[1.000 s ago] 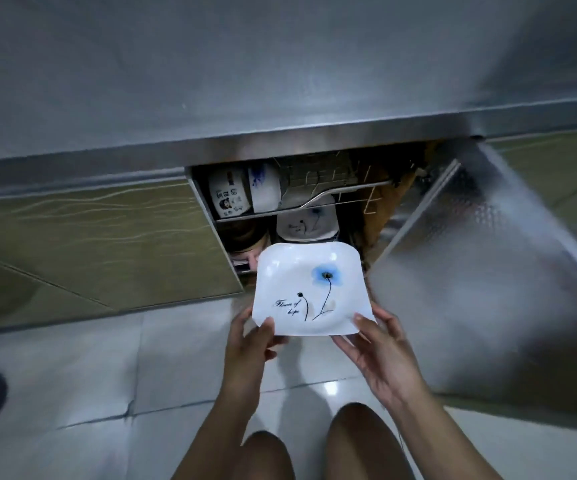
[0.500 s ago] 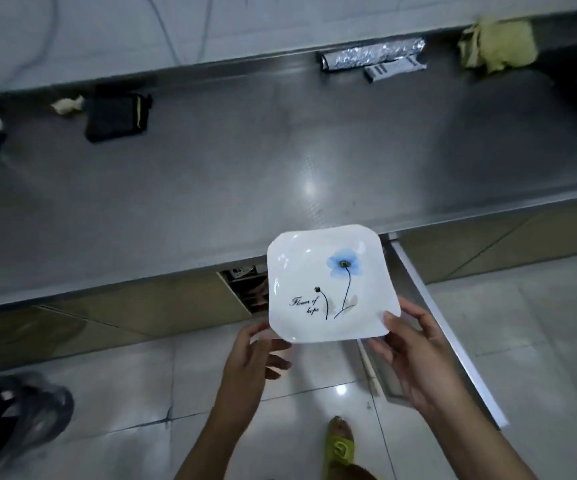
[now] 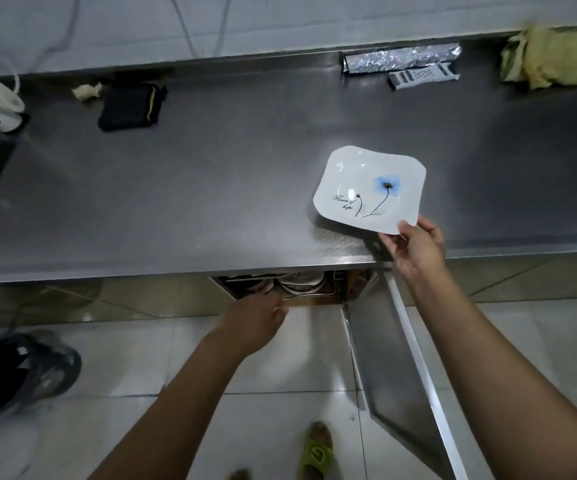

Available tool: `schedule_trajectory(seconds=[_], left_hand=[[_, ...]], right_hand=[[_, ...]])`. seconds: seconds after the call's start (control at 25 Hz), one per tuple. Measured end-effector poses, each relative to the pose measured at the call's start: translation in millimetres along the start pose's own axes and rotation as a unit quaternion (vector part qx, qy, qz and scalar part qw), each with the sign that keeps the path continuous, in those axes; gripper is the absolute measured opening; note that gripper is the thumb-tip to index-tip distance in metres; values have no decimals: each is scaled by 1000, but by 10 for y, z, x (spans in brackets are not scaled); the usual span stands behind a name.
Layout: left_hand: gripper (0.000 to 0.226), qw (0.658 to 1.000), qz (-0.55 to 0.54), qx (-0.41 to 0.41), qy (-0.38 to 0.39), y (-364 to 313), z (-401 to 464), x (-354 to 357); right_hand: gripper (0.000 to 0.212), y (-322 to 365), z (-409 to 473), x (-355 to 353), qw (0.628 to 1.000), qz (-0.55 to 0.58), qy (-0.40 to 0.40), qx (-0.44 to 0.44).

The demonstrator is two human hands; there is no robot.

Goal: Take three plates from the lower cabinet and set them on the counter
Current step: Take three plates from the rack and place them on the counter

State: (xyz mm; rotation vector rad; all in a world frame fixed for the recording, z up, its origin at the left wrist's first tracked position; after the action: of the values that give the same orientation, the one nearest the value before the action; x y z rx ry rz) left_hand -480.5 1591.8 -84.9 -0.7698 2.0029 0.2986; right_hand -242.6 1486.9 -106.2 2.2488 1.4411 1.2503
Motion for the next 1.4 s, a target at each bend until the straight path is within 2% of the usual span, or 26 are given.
schedule_trajectory(seconds=[0.4, 0.56, 0.68, 0.84, 0.96, 1.04, 1.08, 1.16, 1.28, 1.32, 1.4], left_hand=[[35, 998, 43, -25, 26, -59, -36, 284], [36, 999, 37, -25, 6, -98, -20, 288], [37, 999, 38, -18, 0, -153, 13, 318], [39, 999, 37, -5, 3, -189, 19, 416], [38, 999, 37, -1, 16, -179, 11, 497], [39, 999, 34, 4, 28, -178, 10, 547], [39, 999, 32, 5, 30, -165, 3, 571], [40, 999, 27, 10, 32, -119, 3, 626], [41, 998, 36, 28, 35, -23, 93, 835], [41, 998, 40, 36, 37, 25, 164, 946], [41, 997, 52, 46, 38, 128, 366, 1162]], right_hand=[[27, 11, 575, 319, 1000, 14, -19, -13], [26, -35, 674, 297, 999, -8, -39, -18], [26, -24, 700, 291, 998, -61, -30, -8], [44, 7, 543, 153, 986, -165, 3, 13], [28, -42, 228, -37, 959, -280, 40, -16], [20, -127, 10, -193, 903, -414, 102, -59], [18, -207, -119, -278, 859, -486, 145, -75], [21, -421, -389, -455, 747, -623, 224, -61], [35, -779, -638, -705, 555, -783, 281, -25], [39, -911, -647, -769, 516, -808, 283, -23], [42, -1145, -563, -855, 473, -836, 276, -35]])
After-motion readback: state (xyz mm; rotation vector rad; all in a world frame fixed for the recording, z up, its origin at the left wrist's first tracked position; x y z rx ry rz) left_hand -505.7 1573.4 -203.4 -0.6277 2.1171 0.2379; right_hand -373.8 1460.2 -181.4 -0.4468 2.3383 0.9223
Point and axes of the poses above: each hand's wrist, its own z-axis towards the middle knuckle, its own x-axis out of the palm, y = z × x, the point moved 4 cm from there along z, towards the middle knuckle, and after that the axes turned 13 degrees about z, right-handed, at the moved point
